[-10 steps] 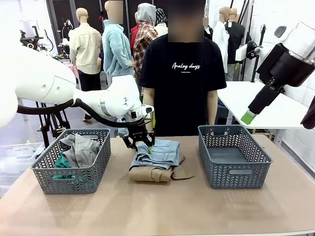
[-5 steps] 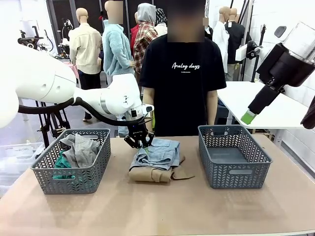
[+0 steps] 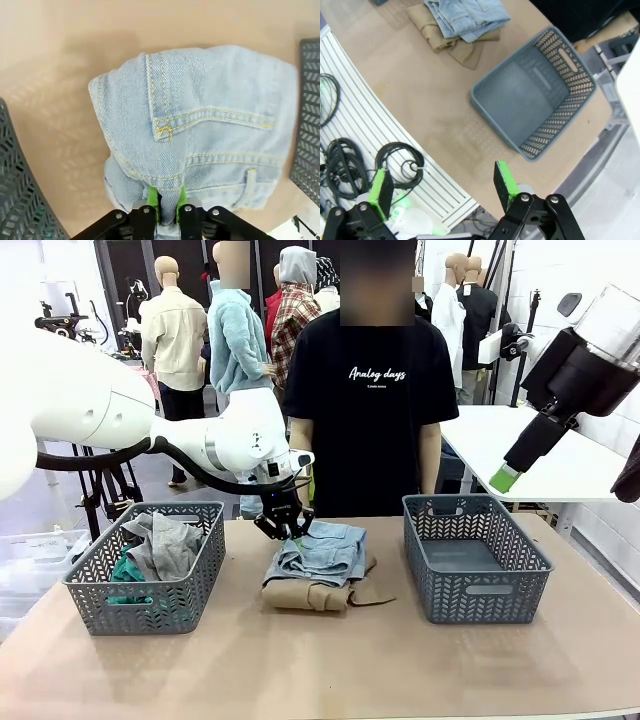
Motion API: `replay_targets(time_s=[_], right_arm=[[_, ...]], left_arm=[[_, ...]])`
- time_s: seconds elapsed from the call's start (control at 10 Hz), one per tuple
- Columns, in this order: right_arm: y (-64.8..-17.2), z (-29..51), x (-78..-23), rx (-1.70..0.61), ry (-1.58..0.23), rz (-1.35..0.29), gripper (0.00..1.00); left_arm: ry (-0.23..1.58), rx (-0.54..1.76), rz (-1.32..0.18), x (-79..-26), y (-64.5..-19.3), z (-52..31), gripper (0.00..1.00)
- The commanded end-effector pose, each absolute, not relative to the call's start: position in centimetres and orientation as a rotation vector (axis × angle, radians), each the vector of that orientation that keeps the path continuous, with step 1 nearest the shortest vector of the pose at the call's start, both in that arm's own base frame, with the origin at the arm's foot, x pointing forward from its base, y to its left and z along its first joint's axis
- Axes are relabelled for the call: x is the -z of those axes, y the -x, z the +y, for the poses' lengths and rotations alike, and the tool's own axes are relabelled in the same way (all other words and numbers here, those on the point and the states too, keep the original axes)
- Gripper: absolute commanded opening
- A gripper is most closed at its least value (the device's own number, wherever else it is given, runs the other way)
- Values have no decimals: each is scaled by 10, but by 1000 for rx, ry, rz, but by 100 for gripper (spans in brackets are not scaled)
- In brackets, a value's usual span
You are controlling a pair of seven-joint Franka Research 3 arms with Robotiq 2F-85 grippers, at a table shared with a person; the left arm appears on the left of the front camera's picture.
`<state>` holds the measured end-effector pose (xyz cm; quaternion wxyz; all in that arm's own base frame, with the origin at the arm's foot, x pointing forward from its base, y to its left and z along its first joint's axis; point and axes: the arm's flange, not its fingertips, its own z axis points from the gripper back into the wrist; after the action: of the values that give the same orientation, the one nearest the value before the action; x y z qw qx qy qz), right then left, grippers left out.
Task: Sort the tops and bottoms.
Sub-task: Lift clothes from the center of the table with your left hand.
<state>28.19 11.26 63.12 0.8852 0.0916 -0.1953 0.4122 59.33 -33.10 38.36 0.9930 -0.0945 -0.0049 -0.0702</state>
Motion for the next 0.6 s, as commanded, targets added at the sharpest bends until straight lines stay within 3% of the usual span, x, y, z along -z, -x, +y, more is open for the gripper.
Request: replay_targets(time_s=[0.0,0.3,0.5], right_arm=[[-283,113,-634,-859,-178,-387,100],[-283,113,-634,-859,-178,-387,100],[-283,113,-634,-859,-178,-387,100]], left_arm=[[234,179,-137,-430,-570,-333,0],[177,245,-395,-496,-532,-337,0],[164,256,-470,-514,-526,-341,0]])
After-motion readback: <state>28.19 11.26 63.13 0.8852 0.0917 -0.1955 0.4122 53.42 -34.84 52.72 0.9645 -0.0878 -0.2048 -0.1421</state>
